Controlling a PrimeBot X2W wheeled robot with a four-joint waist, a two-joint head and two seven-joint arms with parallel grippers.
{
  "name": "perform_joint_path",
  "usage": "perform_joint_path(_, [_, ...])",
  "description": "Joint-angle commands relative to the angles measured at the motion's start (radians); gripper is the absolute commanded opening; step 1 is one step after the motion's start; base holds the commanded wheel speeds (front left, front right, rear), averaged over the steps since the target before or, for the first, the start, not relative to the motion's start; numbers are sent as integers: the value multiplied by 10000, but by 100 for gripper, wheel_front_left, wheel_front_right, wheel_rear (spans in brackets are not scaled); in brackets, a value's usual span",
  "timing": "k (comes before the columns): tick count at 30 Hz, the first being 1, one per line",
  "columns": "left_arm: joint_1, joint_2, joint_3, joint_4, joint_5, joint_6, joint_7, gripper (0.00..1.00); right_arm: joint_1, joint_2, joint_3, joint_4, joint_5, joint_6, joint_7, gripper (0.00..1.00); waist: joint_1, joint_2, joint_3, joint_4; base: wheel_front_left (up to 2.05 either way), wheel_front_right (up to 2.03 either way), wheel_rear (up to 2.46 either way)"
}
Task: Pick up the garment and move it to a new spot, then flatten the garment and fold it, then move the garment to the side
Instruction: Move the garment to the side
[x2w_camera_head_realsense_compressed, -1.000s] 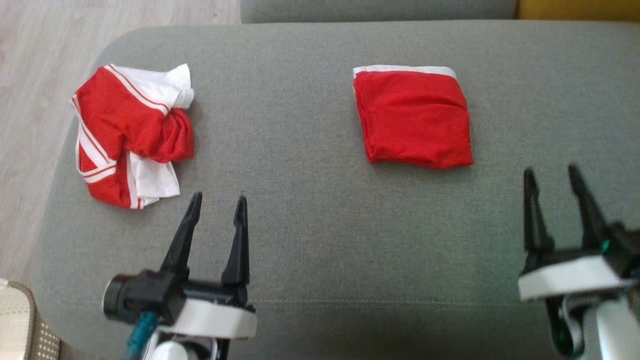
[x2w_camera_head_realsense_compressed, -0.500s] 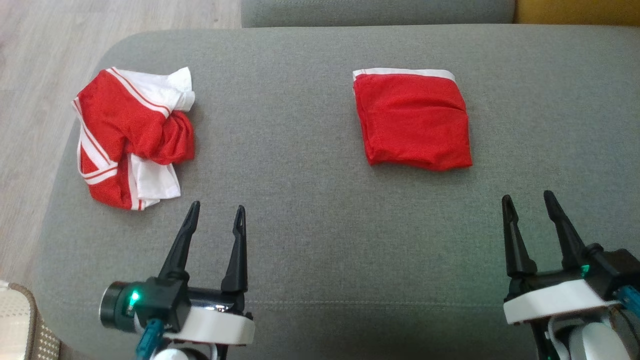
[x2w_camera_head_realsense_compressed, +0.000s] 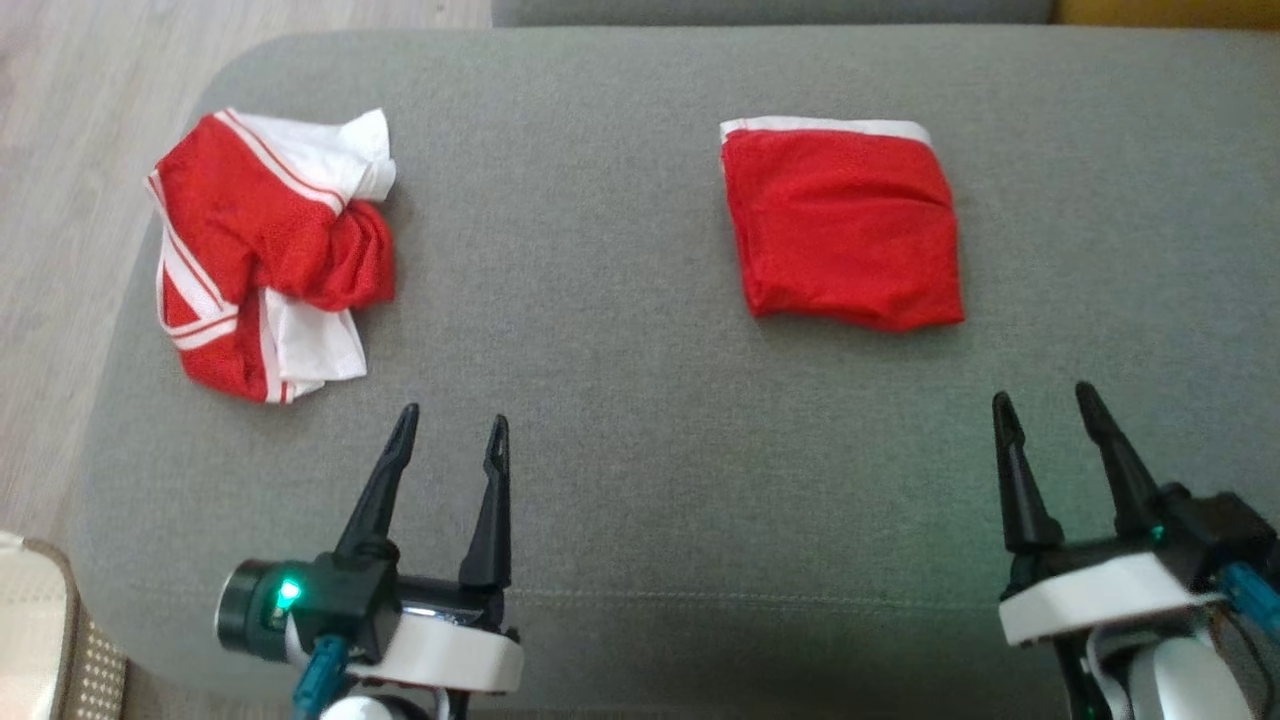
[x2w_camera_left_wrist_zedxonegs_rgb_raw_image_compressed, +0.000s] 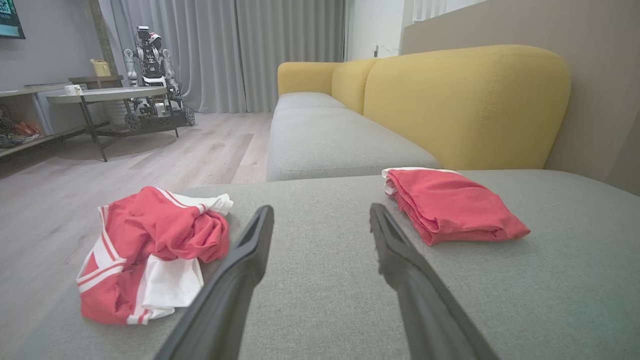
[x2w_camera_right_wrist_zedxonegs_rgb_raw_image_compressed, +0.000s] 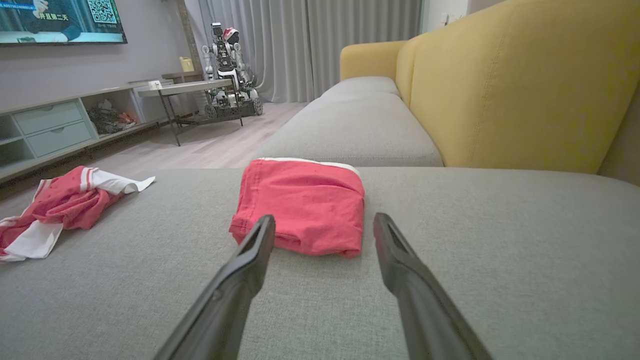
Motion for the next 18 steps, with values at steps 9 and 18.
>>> perform_joint_path(9, [-1159, 9, -291, -277, -3, 5, -51, 100, -2965, -70, 126, 2530, 1121, -2, -93, 100, 0, 0, 1256, 590, 0, 0, 0])
perform_joint_path(18, [-1951, 9, -910, -159, -222, 10, -51, 100, -5922, -1339, -328, 5474, 1602, -2, 718, 100, 0, 0, 2279, 1196, 0, 0, 0])
